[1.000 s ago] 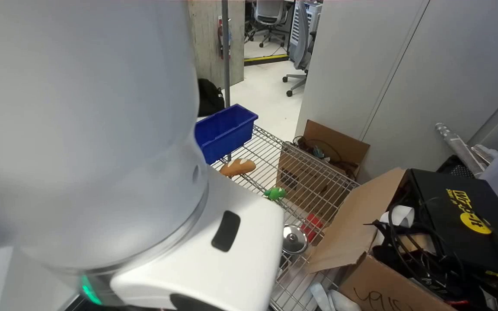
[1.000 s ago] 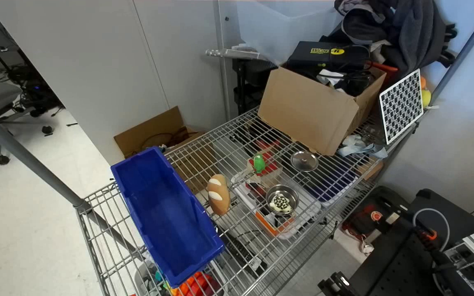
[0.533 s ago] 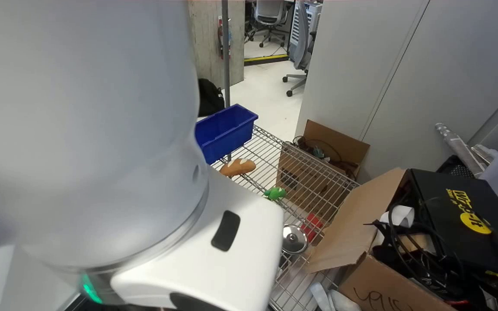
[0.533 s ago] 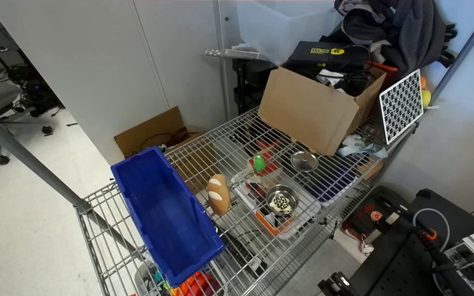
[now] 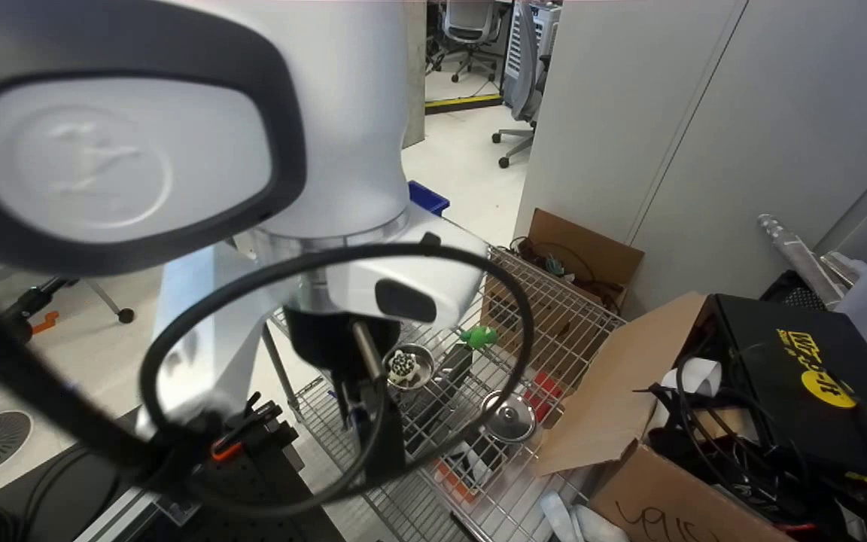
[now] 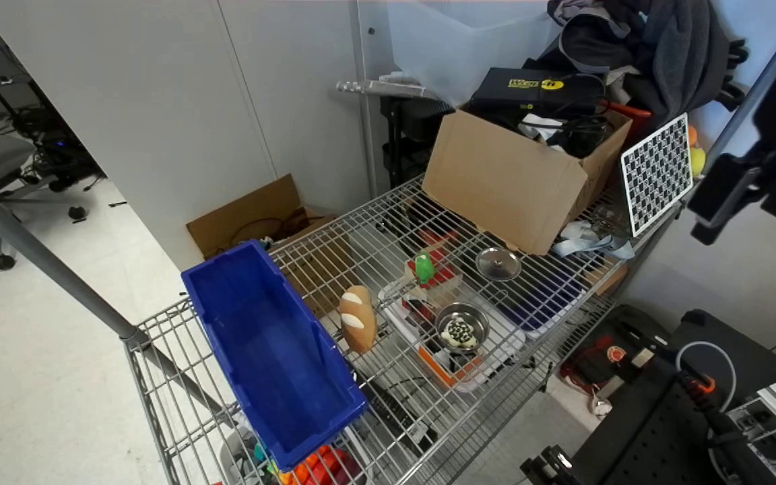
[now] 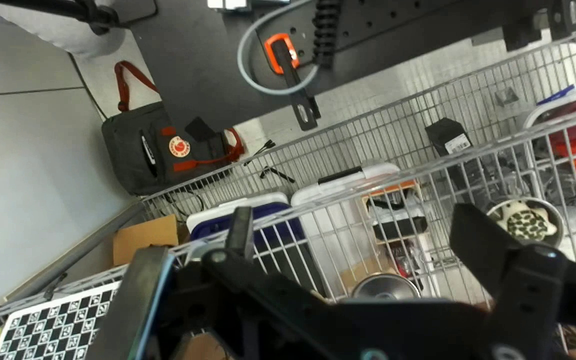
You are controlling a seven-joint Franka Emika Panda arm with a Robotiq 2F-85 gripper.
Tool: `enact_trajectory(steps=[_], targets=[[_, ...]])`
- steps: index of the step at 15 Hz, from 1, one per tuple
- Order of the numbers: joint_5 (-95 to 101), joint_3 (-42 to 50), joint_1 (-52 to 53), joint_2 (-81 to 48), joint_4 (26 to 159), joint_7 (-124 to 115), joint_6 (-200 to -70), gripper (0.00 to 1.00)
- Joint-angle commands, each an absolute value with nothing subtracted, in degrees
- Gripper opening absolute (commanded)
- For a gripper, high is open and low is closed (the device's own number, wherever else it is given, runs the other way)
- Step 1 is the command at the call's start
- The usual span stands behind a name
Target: Move the green object forward
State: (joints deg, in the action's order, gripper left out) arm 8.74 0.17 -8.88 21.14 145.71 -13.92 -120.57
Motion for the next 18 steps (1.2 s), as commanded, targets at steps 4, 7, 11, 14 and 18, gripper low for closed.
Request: enact_trajectory(steps=[4,7,11,14,18], targets=[[11.46,-5.08,-4.21,-3.49,125.61,-29.28,-118.85,1.00],[9.68,-3.80,-0.92,-14.35,115.94,-28.78,-119.52,1.00],[6.20,-1.59,2.17,-27.84,103.29,-30.29,-116.06,1.00],[5.85,0.71,4.47,-37.35,93.86,-31.95,-114.93,1.00],[4.64,2.83,6.42,-48.35,81.76,-33.89,-116.41,1.00]])
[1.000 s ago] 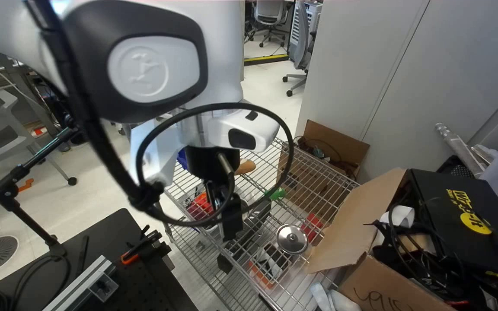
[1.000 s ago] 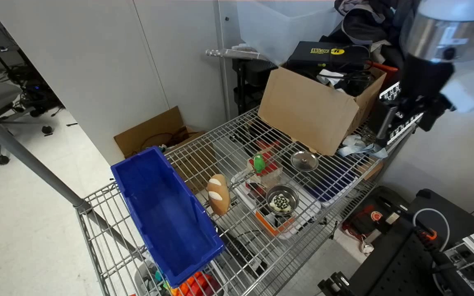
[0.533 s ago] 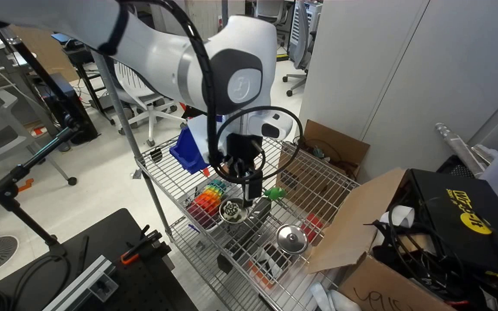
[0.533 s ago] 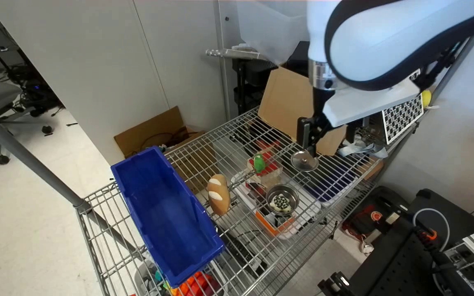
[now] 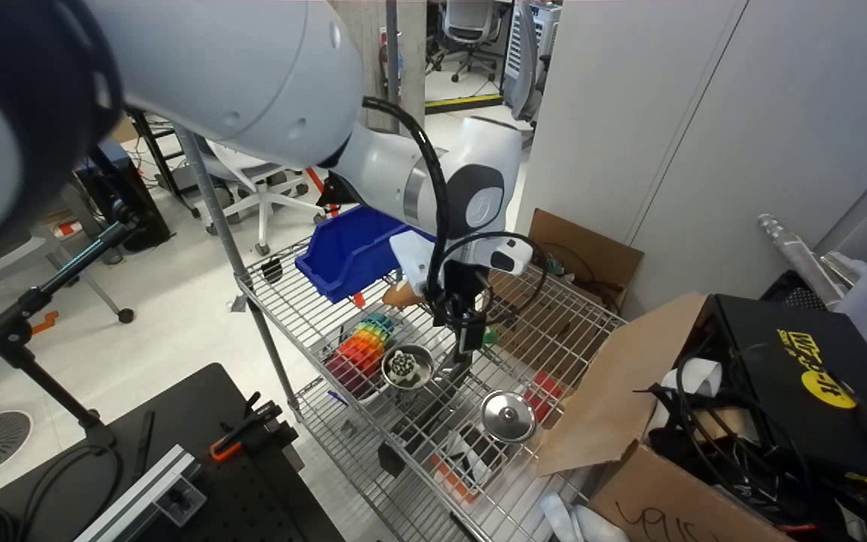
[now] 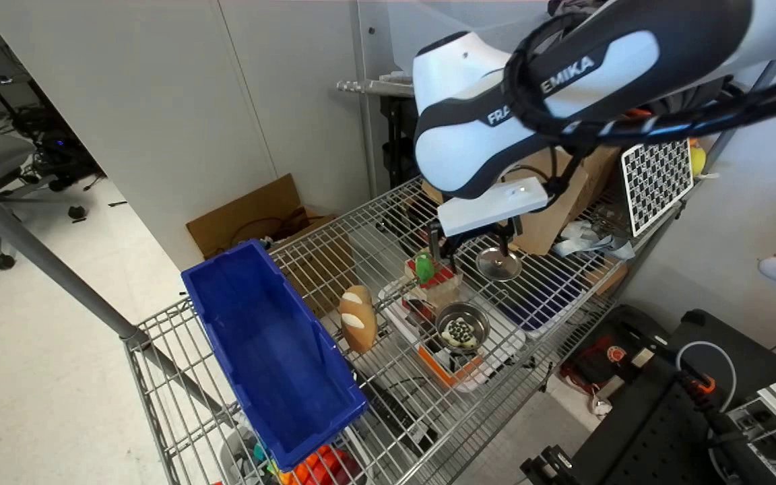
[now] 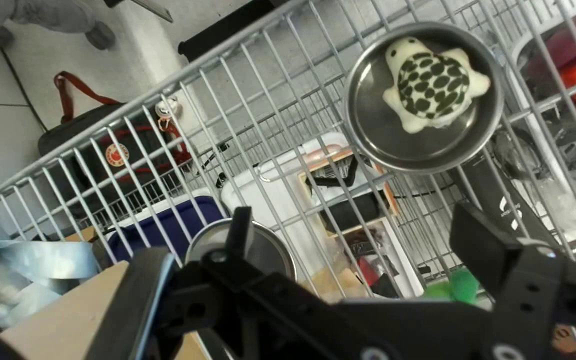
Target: Move the green object forward
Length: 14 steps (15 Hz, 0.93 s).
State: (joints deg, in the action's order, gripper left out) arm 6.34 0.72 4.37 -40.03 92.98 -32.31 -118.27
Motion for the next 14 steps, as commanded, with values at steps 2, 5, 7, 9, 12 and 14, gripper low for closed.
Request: enact_trajectory(steps=[2,5,7,9,12,14], targets=[[3.49,3.29,6.97,-53.02,75.74,-35.28,-117.64,1.00],[2.59,4.24,7.75,-59.86,66.76,-37.50,-117.70,1.00],[2.10,4.27,7.61,-63.86,61.03,-38.22,-117.30,1.00],[1.70,4.29,7.46,-67.73,55.48,-38.78,-116.74,1.00],[1.22,4.34,7.38,-73.07,47.94,-39.83,-115.07,0.75],[1.64,3.24,6.62,-76.68,42.61,-40.62,-112.72,0.66]])
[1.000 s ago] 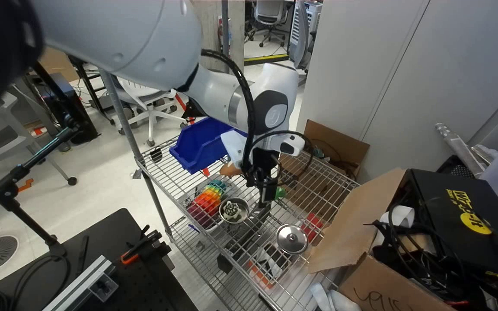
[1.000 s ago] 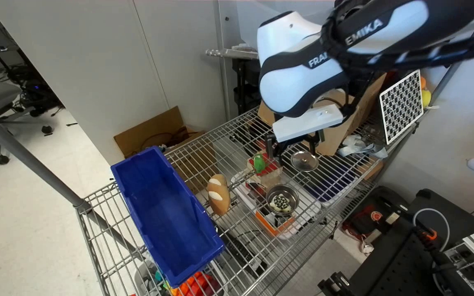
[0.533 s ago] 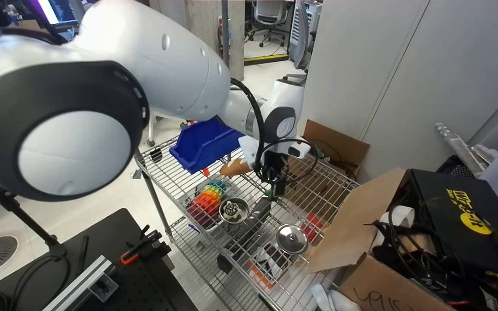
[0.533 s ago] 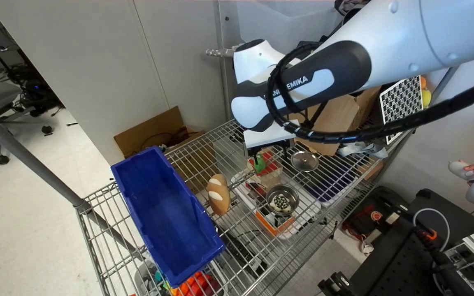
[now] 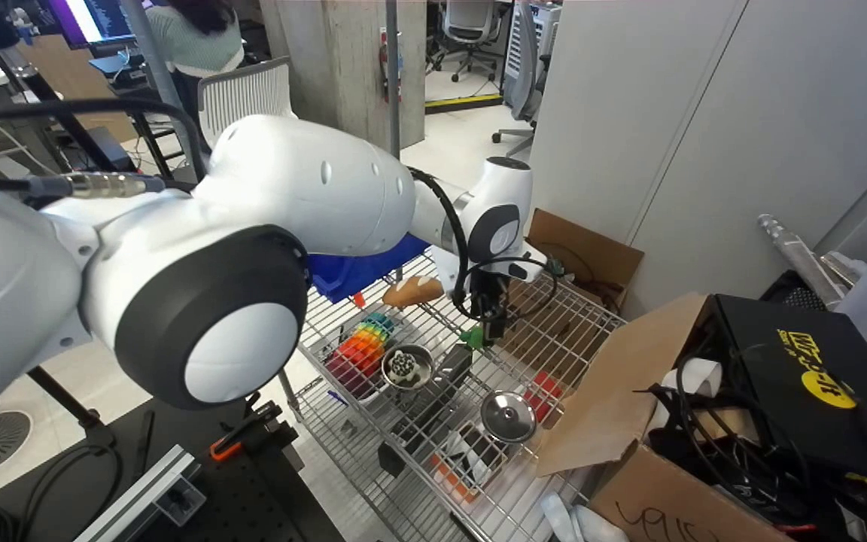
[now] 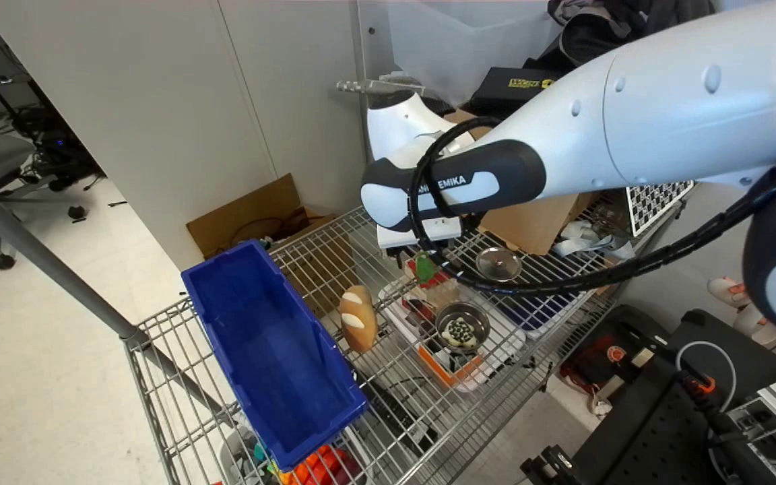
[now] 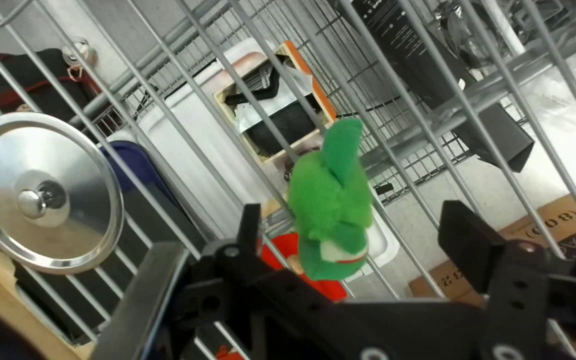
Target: Move the green object forward
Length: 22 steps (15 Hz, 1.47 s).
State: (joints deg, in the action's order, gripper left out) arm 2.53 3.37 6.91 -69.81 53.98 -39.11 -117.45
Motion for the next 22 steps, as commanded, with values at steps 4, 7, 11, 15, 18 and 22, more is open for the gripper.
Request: enact_trajectory(steps=[4,7,11,15,18,22], targets=[[1.51,3.12,5.83,-82.40,32.80,-41.28,-108.20,0.36],[0.09,3.05,5.02,-81.43,31.12,-40.01,-107.12,0.12],[-0.62,0.25,3.27,-75.73,33.50,-36.62,-108.14,0.03],[-1.02,-2.45,3.10,-71.28,37.99,-28.75,-106.12,0.03],[-0.09,-3.99,4.24,-67.99,44.60,-24.08,-104.55,0.03],[1.61,-4.28,6.62,-63.26,56.28,-18.39,-106.68,0.03]])
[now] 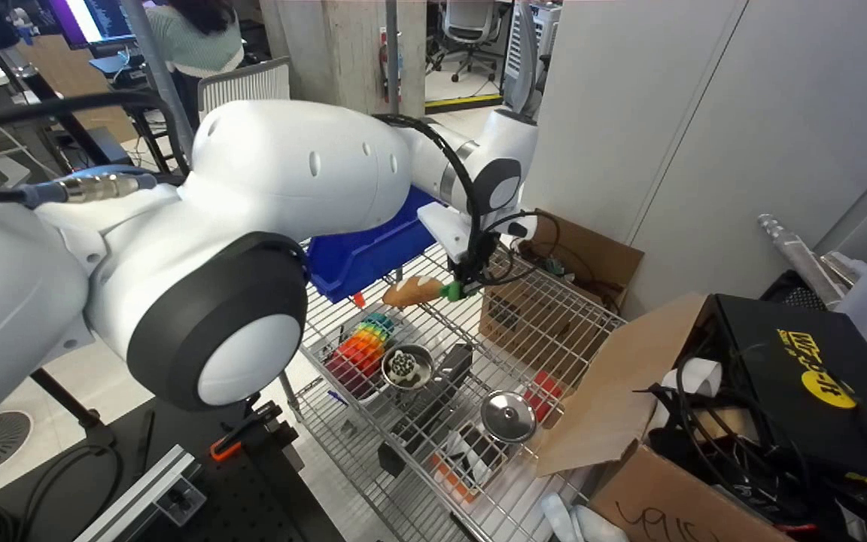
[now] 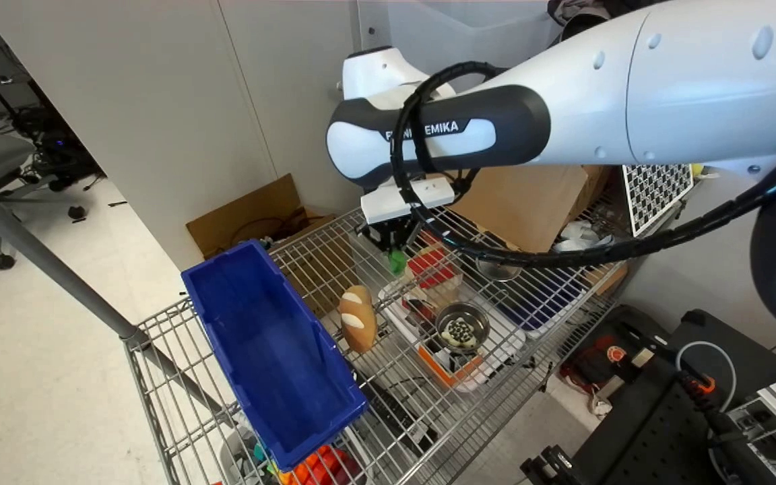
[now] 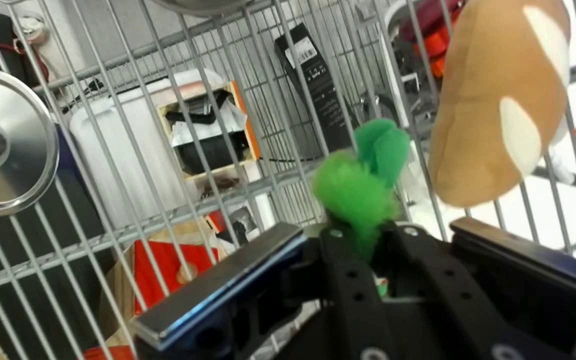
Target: Move the green object forward
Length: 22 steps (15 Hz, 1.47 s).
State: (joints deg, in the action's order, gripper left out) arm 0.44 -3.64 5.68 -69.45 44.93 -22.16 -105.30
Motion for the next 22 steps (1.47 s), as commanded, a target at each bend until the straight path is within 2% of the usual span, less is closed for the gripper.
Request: enact_trajectory(steps=[1,17,18,19,22], targets=[[1.95,-4.03,7.24,-62.27,58.84,-17.69,-107.15,0.03],[2.34,-4.87,13.82,-44.35,103.16,-8.83,-126.52,0.03],[2.64,-4.74,14.44,-43.25,106.07,-9.22,-128.73,0.37],[2.99,-4.64,14.99,-41.97,109.21,-9.63,-130.83,0.38],[5.36,-3.72,17.05,-37.53,118.39,-11.56,-138.83,0.59]])
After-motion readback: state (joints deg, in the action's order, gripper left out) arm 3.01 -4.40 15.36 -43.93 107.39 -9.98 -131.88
